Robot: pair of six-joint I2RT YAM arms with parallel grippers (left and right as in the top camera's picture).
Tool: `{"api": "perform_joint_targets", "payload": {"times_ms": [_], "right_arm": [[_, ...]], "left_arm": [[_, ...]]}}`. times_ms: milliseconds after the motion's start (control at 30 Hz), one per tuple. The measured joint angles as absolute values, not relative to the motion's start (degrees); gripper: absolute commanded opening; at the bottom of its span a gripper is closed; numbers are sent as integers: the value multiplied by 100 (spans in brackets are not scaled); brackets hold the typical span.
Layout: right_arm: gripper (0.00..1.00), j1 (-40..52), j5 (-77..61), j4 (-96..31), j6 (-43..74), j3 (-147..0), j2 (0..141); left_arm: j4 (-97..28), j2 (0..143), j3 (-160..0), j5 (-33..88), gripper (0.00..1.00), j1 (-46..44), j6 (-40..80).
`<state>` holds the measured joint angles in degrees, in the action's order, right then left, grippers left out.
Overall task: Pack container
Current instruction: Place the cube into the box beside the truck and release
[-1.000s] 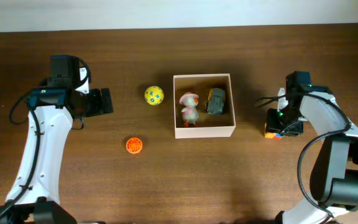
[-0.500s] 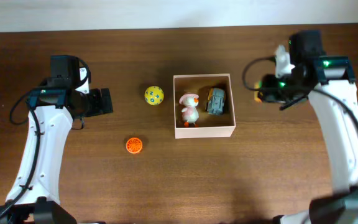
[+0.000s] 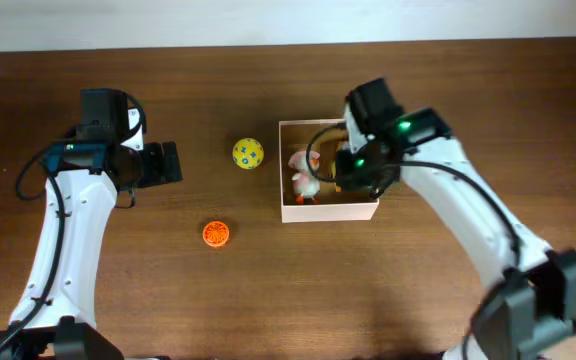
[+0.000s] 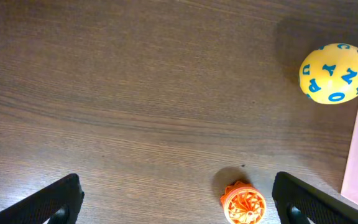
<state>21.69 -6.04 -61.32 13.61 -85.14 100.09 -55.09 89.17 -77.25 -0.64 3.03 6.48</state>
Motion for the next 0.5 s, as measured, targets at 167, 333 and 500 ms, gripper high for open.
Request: {"api": "perform_joint_targets", "payload": {"times_ms": [167, 333, 500], "right_arm": [[43, 2171, -563, -5874, 1468, -8079, 10370], [59, 2171, -515, -5706, 1498, -7990, 10401], [66, 2176, -497, -5566, 1398, -8014, 10398]], "left_arm": [[-5509, 8917, -7725, -64, 99, 303, 648], [-5509, 8917, -7725, -67, 99, 303, 648], [-5509, 8917, -7725, -64, 99, 303, 648]]}}
